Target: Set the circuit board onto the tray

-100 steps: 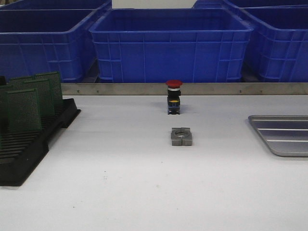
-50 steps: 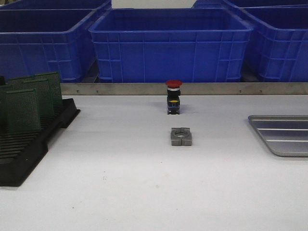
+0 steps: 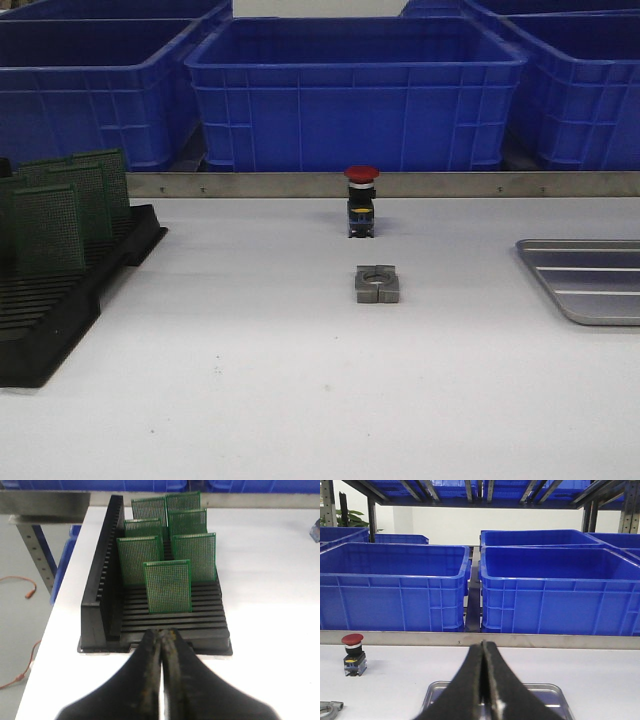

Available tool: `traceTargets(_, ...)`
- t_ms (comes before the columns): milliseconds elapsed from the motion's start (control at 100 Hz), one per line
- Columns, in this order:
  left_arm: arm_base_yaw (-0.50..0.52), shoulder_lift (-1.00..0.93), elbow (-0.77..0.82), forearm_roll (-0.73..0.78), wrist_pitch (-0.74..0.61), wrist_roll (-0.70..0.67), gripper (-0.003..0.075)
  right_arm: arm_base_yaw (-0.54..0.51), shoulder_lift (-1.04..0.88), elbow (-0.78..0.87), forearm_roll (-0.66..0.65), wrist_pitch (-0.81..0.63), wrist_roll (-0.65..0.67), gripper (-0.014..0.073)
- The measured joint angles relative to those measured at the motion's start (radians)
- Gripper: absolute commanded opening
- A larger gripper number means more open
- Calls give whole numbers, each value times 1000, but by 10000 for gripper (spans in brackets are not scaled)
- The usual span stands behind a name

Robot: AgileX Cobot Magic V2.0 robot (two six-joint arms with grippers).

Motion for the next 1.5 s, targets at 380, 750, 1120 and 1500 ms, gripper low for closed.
traceTargets(380, 0, 446, -270, -35, 62, 211, 420, 0, 0, 0, 0, 0, 0, -112)
traceTargets(750, 0, 819, -601, -355, 190, 888, 420, 0, 0, 0, 0, -2, 0, -112)
traceTargets(1120, 0, 1084, -758, -263, 352, 1602, 419, 0, 0, 0, 0, -2, 0, -112)
traceTargets(1500, 11, 1272, -766, -191, 292, 1631, 419, 0, 0, 0, 0, -4, 0, -112)
